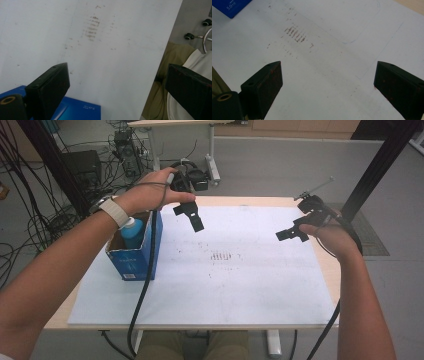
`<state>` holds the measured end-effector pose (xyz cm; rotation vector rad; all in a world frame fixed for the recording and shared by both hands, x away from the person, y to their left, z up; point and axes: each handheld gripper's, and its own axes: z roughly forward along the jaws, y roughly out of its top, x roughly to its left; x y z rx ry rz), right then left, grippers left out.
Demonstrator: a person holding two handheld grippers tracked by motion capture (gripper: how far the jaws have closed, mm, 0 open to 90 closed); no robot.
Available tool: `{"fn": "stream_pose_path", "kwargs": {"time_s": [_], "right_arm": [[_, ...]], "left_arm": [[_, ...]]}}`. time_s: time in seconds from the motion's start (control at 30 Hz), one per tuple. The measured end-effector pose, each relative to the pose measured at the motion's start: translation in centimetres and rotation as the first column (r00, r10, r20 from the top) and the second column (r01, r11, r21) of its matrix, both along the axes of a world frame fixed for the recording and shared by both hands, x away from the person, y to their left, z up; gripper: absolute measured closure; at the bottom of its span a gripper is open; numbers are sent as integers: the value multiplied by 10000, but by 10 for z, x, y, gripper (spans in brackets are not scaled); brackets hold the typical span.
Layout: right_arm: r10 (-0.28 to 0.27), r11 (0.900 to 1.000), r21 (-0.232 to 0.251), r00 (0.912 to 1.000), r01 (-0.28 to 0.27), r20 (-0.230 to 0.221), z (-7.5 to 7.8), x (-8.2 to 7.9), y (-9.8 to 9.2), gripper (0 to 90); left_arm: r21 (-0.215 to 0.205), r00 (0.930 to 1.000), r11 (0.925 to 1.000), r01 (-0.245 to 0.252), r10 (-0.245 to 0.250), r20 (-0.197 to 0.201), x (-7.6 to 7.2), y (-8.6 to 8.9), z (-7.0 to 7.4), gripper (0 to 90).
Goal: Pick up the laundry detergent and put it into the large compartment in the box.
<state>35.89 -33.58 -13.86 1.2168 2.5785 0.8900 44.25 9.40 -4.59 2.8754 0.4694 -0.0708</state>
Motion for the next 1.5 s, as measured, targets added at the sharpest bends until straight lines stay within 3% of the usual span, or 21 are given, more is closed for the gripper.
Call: {"fn": "stream_pose_path", "kwargs": {"time_s": [0.27,1.0,1.2,1.5], "right_arm": [[-28,10000,30,10000,28,7,-2,-1,-4,82],[50,9999,96,9999,-49,-128,-9,2,-2,82],[54,9999,101,10000,-53,-66,-7,0,-2,82],[47,10000,84,10000,-46,-24,-5,-2,-4,82]], "left_arm": [[-71,9995,9996,274,-273,146,-3,-7,-7,63],[-310,9995,9992,266,-260,195,-9,-5,-38,63],[-519,9992,9983,278,-263,293,-12,-4,-39,63],[-512,9991,9983,289,-273,312,-15,-4,-40,63]]}}
